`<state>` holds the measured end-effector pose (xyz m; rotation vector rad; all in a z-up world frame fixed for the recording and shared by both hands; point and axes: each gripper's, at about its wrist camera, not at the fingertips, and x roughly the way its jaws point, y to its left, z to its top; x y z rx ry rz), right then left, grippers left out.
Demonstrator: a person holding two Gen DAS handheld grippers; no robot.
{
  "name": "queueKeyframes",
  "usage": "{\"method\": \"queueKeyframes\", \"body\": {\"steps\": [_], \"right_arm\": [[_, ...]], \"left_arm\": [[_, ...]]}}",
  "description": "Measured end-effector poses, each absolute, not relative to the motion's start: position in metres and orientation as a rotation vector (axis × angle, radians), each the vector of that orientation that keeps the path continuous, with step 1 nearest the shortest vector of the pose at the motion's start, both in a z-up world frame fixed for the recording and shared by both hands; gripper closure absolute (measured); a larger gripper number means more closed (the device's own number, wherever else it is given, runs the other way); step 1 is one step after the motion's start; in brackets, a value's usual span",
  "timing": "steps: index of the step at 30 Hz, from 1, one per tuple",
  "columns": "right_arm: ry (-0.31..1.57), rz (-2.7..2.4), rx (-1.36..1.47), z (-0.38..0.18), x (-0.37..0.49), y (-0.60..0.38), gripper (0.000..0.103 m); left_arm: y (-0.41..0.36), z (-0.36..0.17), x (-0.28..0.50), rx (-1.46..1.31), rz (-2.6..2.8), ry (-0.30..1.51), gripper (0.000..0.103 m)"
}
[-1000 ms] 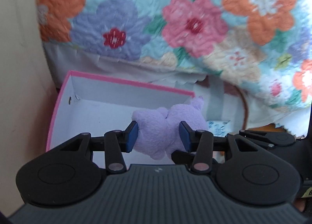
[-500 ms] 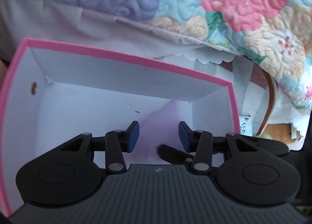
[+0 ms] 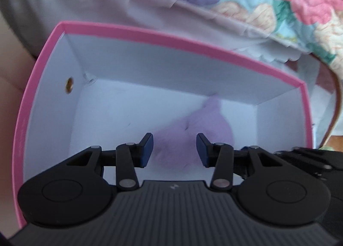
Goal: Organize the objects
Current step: 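Lower the plush into the pink box and open the left tool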
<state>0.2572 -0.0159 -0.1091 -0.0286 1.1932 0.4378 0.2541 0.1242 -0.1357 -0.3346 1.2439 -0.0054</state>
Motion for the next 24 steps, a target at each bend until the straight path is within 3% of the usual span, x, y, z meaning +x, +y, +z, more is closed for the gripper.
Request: {"method": "queueKeyframes", "body": {"steps": [2, 6, 14, 24], "right_arm": [[1.185, 0.498, -0.02, -0.106, 0.251, -0.019, 0.077], [1.203, 0.56, -0.04, -0.111, 0.25, -0.024, 0.075], [1.111, 0.545, -0.128, -0.097, 0.239, -0.029, 0.078], [1.065, 0.507, -0.156, -0.094, 0.231, -0.044, 0.081]], "left_arm": [[0.121, -0.139, 0.255, -0.315, 0.008, 1.292, 0.052], [0.11, -0.141, 0.256, -0.318, 0.012, 1.281, 0.051], [0.093, -0.15, 0.267, -0.383, -0.04, 1.262, 0.059], [0.072, -0.139, 0.274, -0.247, -0.162, 1.177, 0.06]]}}
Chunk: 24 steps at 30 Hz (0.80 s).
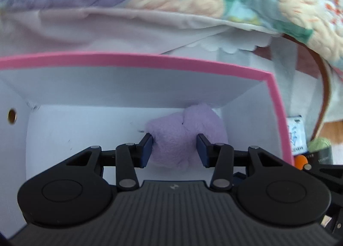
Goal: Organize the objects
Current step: 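Lower the plush into the pink box and open the left tool, then withdraw the left tool from the box toward the remaining items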
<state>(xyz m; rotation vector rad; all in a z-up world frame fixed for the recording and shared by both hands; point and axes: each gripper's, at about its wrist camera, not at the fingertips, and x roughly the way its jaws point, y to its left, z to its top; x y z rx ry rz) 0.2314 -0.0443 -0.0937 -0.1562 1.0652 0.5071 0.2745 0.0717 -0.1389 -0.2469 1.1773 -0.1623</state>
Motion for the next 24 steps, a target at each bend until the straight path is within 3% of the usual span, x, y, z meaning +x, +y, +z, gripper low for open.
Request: {"method": "queueKeyframes", "body": {"steps": [6, 11, 15, 17, 24], "right_arm": [[1.056, 0.516, -0.119, -0.094, 0.225, -0.048, 0.08], [1.051, 0.52, -0.022, -0.084, 0.211, -0.062, 0.073], [1.033, 0.547, 0.008, -0.065, 0.194, -0.068, 0.069], [1.026, 0.569, 0.015, -0.053, 0.187, -0.069, 0.064], [1.019, 0.632, -0.012, -0.006, 0.156, -0.076, 0.05]], "left_arm": [[0.073, -0.132, 0.273, -0.205, -0.112, 1.203, 0.059], [0.067, -0.101, 0.257, -0.194, -0.05, 1.211, 0.043], [0.067, -0.063, 0.23, -0.138, -0.041, 1.202, 0.037], [0.068, -0.044, 0.216, -0.116, -0.039, 1.193, 0.032], [0.074, 0.013, 0.172, -0.093, -0.06, 1.173, 0.028]]}}
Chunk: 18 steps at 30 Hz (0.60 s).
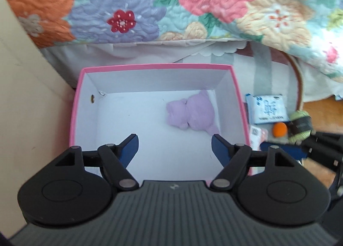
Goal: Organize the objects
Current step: 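Withdraw the left tool from the box toward the remaining items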
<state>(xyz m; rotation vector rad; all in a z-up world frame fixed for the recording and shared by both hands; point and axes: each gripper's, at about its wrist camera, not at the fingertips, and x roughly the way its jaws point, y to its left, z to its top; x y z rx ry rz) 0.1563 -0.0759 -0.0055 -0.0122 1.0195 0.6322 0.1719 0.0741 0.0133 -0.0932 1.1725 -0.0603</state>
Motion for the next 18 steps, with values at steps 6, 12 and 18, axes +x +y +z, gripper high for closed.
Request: {"method": "queueKeyframes", "body": {"steps": [6, 12, 18], "right_arm": [[0.98, 0.667, -0.032, 0.041, 0.126, -0.094, 0.035], [0.929, 0.646, -0.082, 0.083, 0.092, -0.117, 0.016], [0.941, 0.624, -0.103, 0.1, 0.064, -0.147, 0.016]], "left_arm": [[0.067, 0.059, 0.126, -0.009, -0.083, 1.094, 0.022], [0.059, 0.093, 0.087, -0.031, -0.173, 1.069, 0.016], [0.039, 0.098, 0.057, -0.014, -0.237, 1.067, 0.012]]}}
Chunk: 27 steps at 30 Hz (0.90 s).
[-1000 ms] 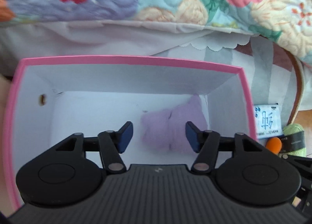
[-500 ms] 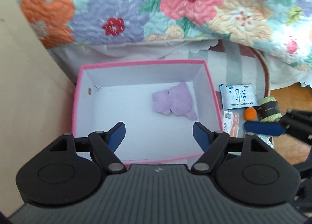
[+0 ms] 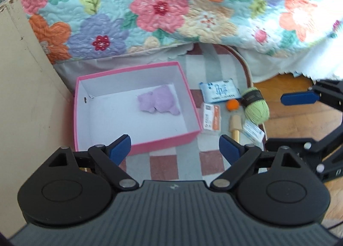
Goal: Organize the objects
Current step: 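Withdraw the left tool from the box toward the remaining items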
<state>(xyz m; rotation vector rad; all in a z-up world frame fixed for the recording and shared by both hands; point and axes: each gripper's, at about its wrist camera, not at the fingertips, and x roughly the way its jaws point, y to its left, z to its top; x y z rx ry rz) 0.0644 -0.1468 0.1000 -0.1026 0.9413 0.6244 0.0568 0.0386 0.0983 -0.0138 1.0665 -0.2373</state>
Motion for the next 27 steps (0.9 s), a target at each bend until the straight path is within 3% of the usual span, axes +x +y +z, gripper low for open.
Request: {"method": "queueKeyframes", "body": {"steps": [12, 27], "right_arm": [[0.989, 0.552, -0.12, 0.057, 0.027, -0.198, 0.016], [0.988, 0.426, 0.007, -0.049, 0.035, -0.251, 0.017]], "left_arm": [[-0.026, 0.039, 0.038, 0.087, -0.312, 1.076, 0.008], [-0.098, -0.028, 0.06, 0.233, -0.335, 1.025, 0.01]]}}
